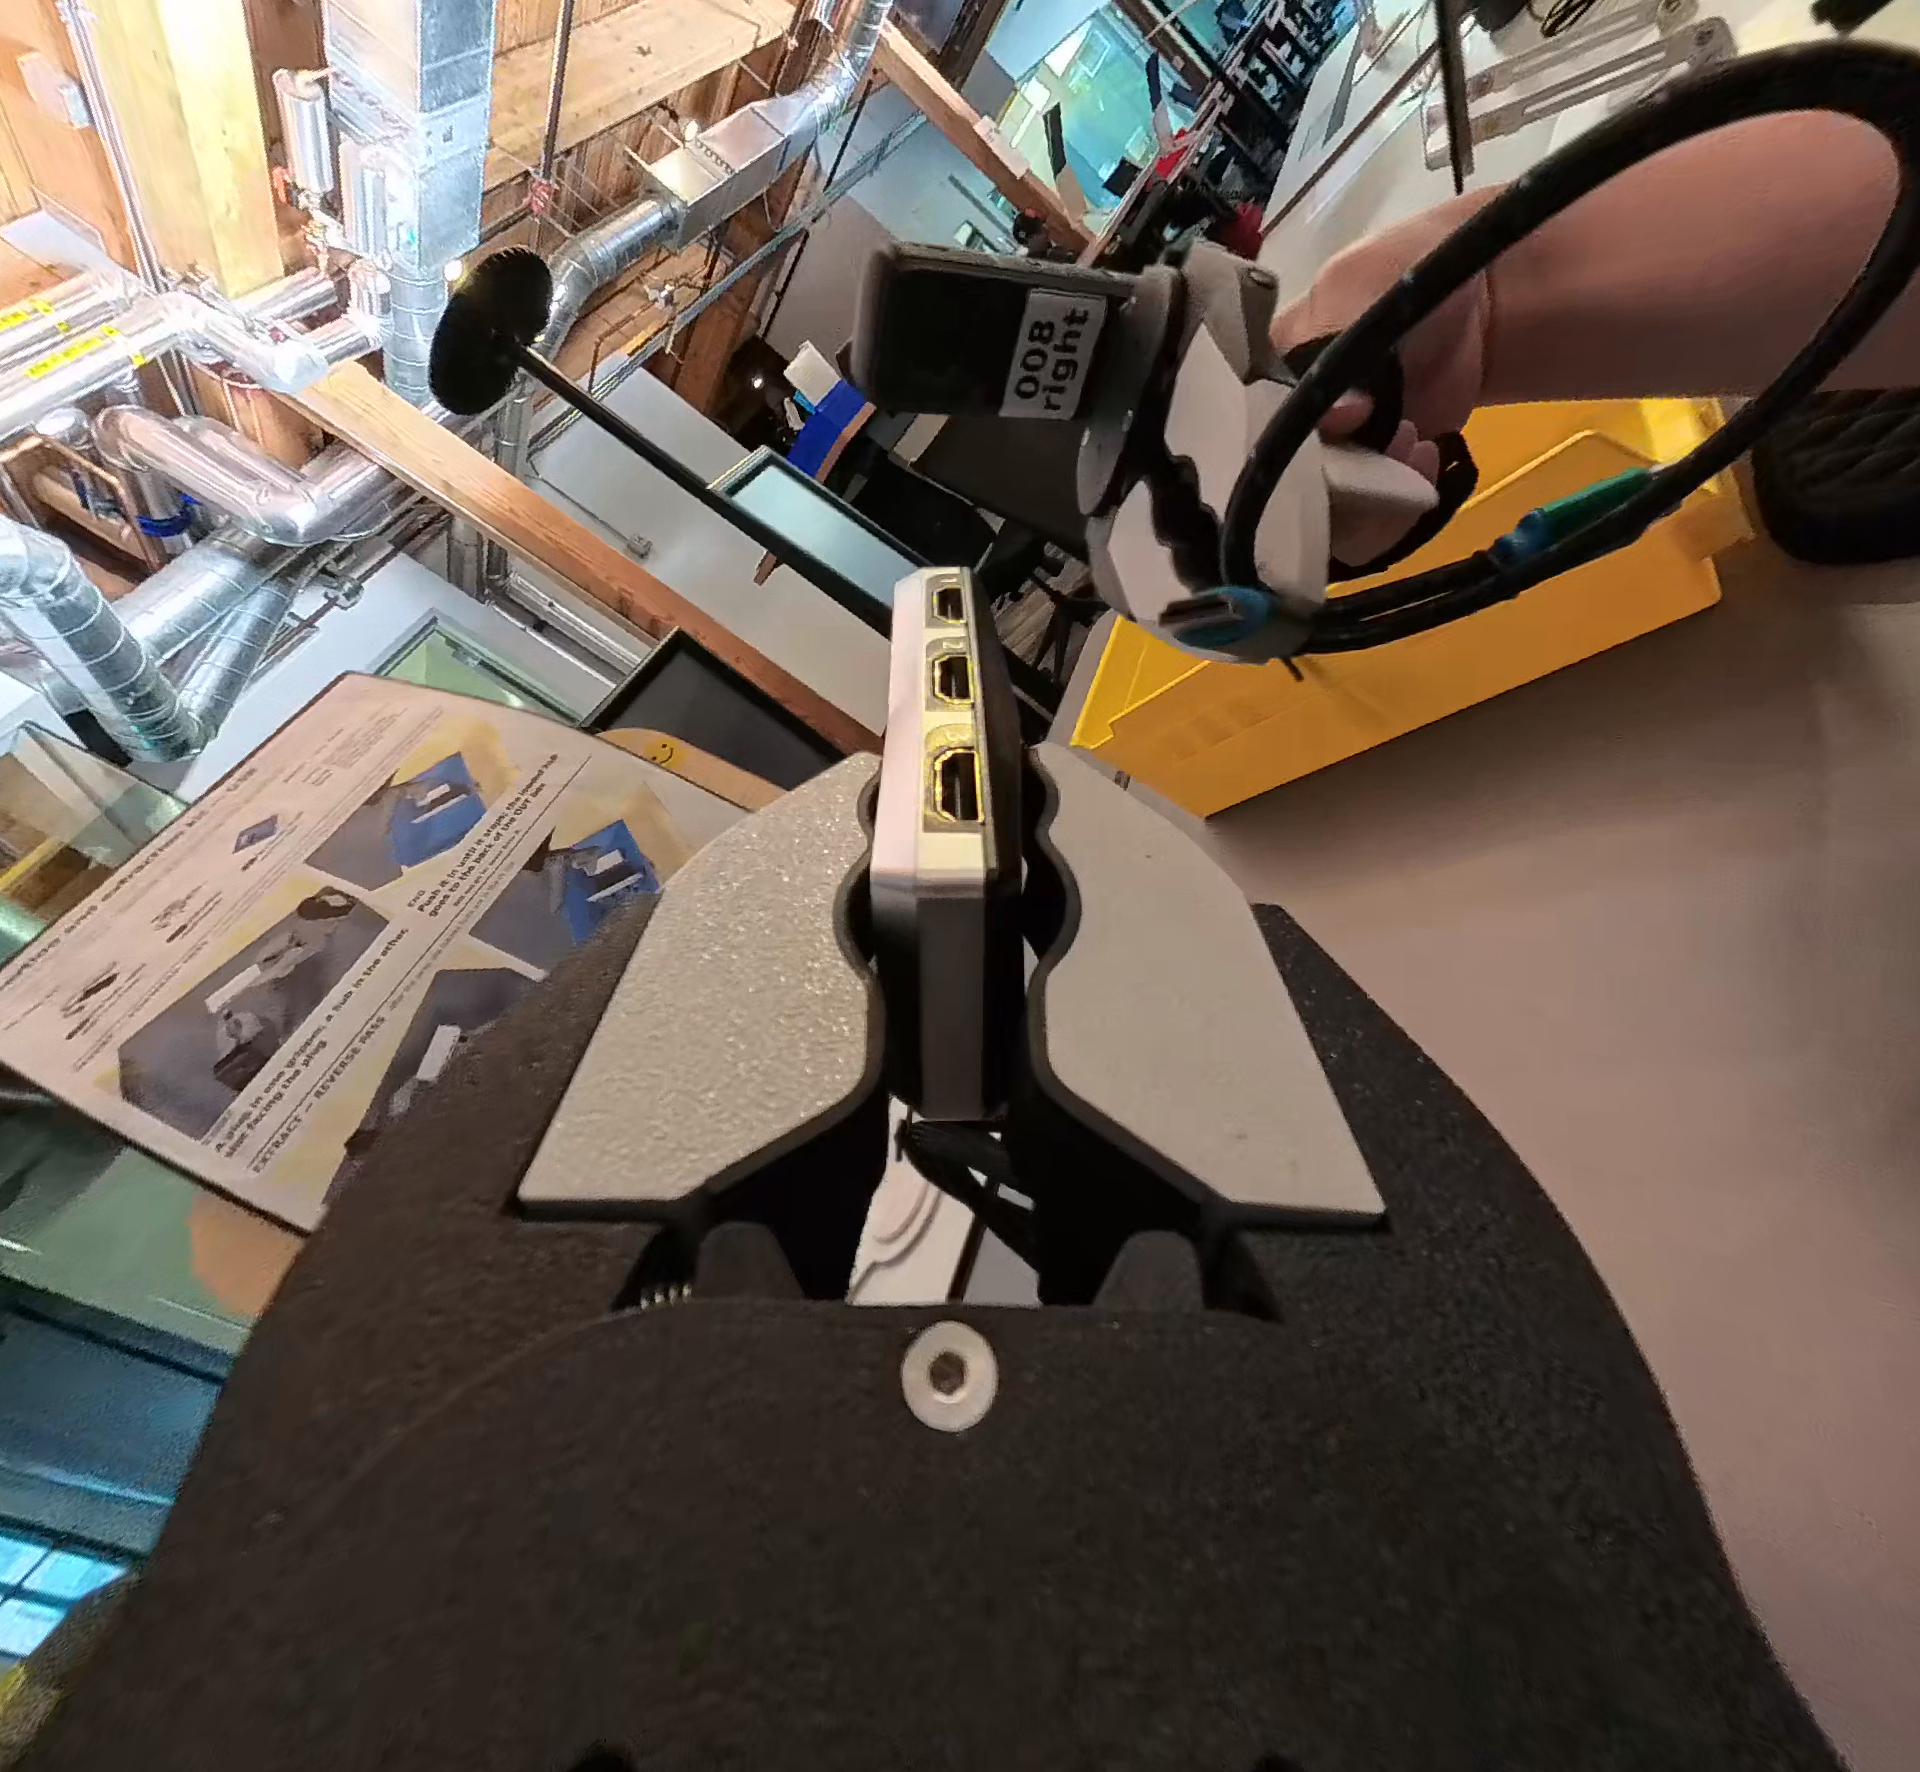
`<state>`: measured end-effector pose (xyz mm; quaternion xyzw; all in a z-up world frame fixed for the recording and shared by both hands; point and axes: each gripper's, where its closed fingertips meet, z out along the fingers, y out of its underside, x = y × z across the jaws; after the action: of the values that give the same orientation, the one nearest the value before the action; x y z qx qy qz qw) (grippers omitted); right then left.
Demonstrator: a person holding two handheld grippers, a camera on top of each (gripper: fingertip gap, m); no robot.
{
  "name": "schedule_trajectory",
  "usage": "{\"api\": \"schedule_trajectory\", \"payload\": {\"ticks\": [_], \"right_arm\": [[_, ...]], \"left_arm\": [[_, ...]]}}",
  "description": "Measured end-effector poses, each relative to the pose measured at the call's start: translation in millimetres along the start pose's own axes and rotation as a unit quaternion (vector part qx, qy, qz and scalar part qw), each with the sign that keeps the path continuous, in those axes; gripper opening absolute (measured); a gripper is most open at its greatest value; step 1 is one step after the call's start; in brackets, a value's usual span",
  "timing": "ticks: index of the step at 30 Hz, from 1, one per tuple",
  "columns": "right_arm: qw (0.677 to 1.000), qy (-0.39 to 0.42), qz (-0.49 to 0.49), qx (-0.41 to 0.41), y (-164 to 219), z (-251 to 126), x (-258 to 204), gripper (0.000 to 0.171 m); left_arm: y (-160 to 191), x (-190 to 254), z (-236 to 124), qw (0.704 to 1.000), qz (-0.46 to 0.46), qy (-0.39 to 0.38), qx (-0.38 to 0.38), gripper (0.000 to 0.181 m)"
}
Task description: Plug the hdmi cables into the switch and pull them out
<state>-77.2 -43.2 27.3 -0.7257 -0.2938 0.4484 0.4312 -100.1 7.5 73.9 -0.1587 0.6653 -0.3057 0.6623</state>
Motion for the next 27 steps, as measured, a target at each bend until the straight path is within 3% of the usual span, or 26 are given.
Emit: {"api": "schedule_trajectory", "payload": {"ticks": [5,16,20,27], "right_arm": [[0.987,0.105,0.069,-0.099,40.0,3.4,44.9,0.009],[0.923,0.189,0.238,-0.235,127.0,35.4,123.1,0.009],[0.927,0.227,0.206,-0.215,126.0,44.1,145.5,0.009],[0.933,0.269,0.006,-0.239,124.7,56.8,158.8,0.018]], "left_arm": [[6.9,-10.3,-8.2,1.0,0.008,-0.003,-0.01,0.022],[14.7,-20.9,-16.2,0.999,0.018,-0.013,-0.023,0.023],[19.3,-24.9,-17.3,0.999,0.017,-0.019,-0.033,0.023],[22.5,-26.8,-17.7,0.999,0.016,-0.02,-0.04,0.023]]}}
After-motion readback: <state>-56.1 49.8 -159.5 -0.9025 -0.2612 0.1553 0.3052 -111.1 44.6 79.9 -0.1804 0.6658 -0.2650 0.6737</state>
